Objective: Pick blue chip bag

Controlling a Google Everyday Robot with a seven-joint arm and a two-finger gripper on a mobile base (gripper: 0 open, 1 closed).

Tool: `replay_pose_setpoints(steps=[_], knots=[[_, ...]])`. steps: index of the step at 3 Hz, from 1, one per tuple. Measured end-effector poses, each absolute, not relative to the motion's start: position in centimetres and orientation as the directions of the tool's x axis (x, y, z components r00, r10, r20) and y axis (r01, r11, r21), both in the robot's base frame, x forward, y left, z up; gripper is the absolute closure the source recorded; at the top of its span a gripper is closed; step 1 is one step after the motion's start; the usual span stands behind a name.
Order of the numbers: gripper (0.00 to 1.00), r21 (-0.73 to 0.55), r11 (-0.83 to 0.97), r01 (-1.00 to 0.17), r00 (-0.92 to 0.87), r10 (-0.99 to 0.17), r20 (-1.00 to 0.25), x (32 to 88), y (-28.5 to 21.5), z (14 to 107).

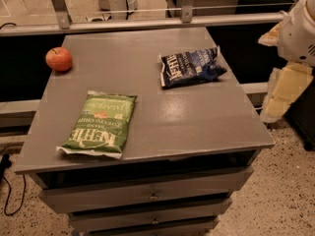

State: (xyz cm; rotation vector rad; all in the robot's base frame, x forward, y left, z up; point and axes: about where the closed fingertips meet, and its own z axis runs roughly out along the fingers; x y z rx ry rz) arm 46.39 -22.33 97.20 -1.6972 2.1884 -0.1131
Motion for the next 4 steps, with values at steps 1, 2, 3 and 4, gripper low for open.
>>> replay_pose_setpoints(steps=[1, 2, 3, 4], knots=[[0.0, -0.347, 0.29, -0.892, -0.185, -0.934, -0.305, 51.7, -23.0, 96.6], [0.0, -0.392, 0.316, -0.864, -0.147, -0.904, -0.402, 57.4, -22.7, 96.2], [0.0, -0.378, 0.348, -0.858, -0.113, -0.845, -0.523, 61.9, -21.7, 95.1], [0.0, -0.354, 0.399, -0.846, -0.127, -0.795, -0.593, 65.1, -20.8, 93.1]])
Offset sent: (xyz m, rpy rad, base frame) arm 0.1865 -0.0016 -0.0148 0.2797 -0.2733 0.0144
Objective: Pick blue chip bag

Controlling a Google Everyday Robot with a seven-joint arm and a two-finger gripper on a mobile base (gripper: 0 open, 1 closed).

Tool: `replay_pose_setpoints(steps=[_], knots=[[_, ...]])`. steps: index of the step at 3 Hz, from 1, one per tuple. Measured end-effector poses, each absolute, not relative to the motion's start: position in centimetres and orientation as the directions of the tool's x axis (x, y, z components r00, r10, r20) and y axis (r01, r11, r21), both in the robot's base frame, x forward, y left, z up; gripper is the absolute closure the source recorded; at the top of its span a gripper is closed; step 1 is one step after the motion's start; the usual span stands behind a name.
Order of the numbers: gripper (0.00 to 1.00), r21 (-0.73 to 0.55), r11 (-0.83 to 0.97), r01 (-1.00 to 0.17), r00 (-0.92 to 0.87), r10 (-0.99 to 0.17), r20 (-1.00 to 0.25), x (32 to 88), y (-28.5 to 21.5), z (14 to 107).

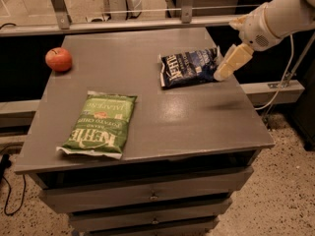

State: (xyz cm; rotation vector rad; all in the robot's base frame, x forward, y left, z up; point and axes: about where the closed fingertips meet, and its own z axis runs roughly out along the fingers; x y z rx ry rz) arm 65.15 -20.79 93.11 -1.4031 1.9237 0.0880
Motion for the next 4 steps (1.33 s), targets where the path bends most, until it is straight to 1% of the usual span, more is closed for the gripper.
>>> replay_pose_setpoints(steps=[2, 3, 4], knots=[[0.0, -0.272, 0.488, -0.829, -0.208, -0.722, -0.66, 69.9, -20.2, 87.2], [0.18, -0.24, 0.494, -0.835, -0.207, -0.688, -0.696, 71.1, -19.1, 85.9], [0.41, -0.225, 0.497, -0.838, -0.2, -0.663, -0.721, 71.7, -18.6, 85.7]])
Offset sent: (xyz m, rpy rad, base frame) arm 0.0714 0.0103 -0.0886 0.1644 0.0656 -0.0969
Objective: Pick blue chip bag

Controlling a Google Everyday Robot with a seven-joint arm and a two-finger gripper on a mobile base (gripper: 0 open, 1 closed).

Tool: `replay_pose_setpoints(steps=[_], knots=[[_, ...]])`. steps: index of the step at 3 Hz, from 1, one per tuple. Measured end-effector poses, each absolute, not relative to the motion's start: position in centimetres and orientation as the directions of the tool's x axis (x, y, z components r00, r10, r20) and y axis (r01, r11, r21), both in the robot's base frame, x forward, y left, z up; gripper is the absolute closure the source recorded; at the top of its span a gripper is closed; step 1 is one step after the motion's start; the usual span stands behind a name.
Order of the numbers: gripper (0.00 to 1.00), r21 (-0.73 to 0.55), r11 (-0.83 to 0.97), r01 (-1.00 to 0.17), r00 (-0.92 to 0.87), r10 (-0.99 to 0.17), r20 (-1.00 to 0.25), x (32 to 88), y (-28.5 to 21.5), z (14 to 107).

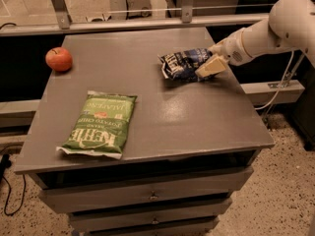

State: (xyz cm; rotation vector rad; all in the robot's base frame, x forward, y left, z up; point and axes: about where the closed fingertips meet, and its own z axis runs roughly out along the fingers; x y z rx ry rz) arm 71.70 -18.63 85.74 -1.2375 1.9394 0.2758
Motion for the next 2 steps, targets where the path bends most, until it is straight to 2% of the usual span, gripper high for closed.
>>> replay_pose_setpoints(steps=[2], knots=[[0.88, -0.24, 0.49, -0.838, -0.09, -0.558, -0.825, 69.1, -17.8, 91.9]])
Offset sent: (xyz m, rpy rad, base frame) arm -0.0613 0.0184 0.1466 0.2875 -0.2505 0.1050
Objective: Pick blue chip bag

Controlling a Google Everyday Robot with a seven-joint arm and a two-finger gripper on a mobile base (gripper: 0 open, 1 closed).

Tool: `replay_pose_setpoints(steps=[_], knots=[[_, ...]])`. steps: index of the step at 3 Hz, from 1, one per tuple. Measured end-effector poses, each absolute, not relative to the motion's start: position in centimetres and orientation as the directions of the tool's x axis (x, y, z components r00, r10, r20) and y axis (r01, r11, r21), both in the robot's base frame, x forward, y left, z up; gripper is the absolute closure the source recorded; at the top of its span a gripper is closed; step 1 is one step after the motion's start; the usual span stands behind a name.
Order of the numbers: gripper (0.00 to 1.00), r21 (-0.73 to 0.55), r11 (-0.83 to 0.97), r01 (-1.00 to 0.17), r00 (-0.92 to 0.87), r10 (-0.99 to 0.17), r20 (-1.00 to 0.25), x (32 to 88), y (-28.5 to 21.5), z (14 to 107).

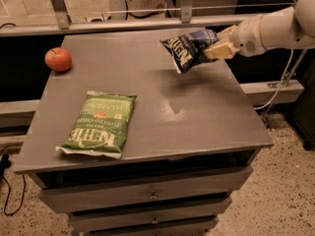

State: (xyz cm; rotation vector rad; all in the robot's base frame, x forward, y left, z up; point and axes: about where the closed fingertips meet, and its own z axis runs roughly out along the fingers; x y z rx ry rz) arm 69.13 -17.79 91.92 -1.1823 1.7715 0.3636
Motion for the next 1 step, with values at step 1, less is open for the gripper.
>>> replay_pose_setpoints(steps=[1], knots=[[1.0, -0.273, 0.488, -0.829, -0.003, -0.492, -0.871, 66.86, -16.37, 97.23]])
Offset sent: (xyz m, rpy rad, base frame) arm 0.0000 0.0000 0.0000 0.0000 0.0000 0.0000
